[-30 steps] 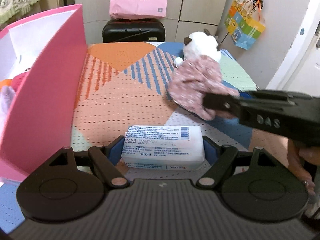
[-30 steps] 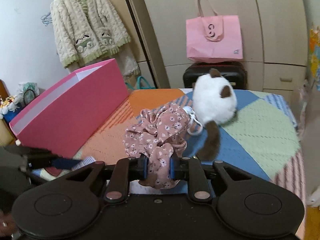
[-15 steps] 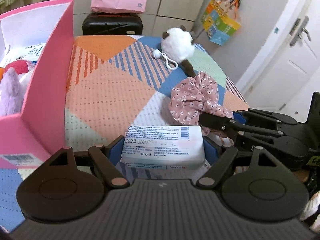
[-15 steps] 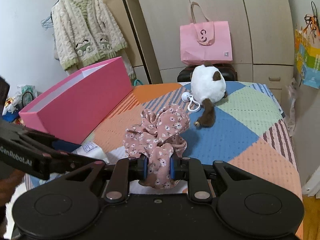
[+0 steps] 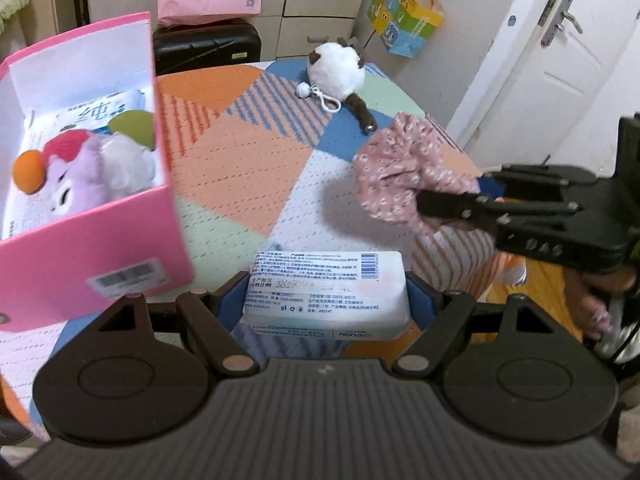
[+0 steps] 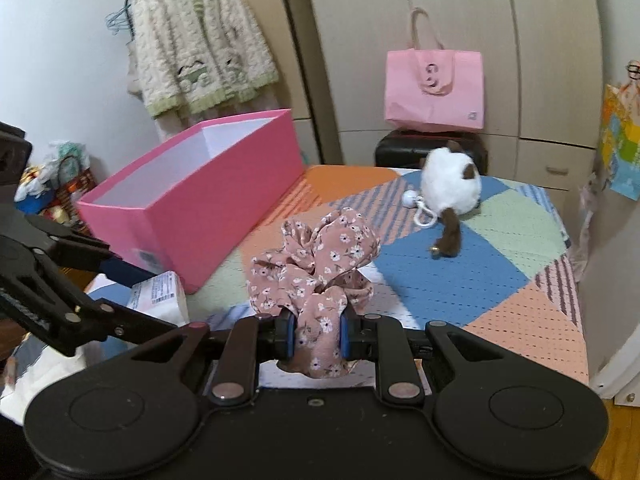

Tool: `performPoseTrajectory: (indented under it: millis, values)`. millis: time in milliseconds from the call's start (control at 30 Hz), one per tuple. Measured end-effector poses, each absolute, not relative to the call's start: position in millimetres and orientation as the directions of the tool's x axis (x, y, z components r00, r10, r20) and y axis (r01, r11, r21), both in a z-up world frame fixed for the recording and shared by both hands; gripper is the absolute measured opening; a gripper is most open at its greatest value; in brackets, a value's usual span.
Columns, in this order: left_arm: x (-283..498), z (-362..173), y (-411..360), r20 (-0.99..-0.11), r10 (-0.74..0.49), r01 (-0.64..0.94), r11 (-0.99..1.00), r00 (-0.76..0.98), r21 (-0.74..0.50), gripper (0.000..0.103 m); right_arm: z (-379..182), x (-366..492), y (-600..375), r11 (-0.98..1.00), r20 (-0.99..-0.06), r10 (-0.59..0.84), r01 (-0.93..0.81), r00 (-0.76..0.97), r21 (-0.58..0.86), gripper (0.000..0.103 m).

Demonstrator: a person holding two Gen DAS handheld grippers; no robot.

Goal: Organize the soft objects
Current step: 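Carry the wipes pack and scrunchie together over the pink shoebox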

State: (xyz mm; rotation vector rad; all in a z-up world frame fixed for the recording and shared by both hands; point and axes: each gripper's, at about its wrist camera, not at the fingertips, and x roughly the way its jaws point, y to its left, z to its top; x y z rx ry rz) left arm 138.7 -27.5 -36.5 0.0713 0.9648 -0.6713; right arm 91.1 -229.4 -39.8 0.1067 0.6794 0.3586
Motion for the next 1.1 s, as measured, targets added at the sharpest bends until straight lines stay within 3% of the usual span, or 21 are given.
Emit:
performPoseTrajectory:
  millis: [433,733,1100]
  values:
    - [141.6,-23.6,40.1,-0.801,-0.487,0.495,0.822,0.349,-0.284,0.079,-6.0,94.5,-170.6,0.844,-0.660,0.504,-0.480,0.557,0.239,0.024]
    - [147.8,-4.5,88.5,-0.753,-0.474,0.398,0.865,0.456,-0.304,0.079,16.4,108.5,-129.7,0.735,-0.572,0.637,-0.631,0.517,0.248,0.024]
    - [168.1,29.5,122.5,-0.590,-0.428,0.334,0.904,0.684,-0.269,0.080,45.9,168.4,-108.4,0.690,-0.459,0.709,-0.661,0.535,0.295,0.025]
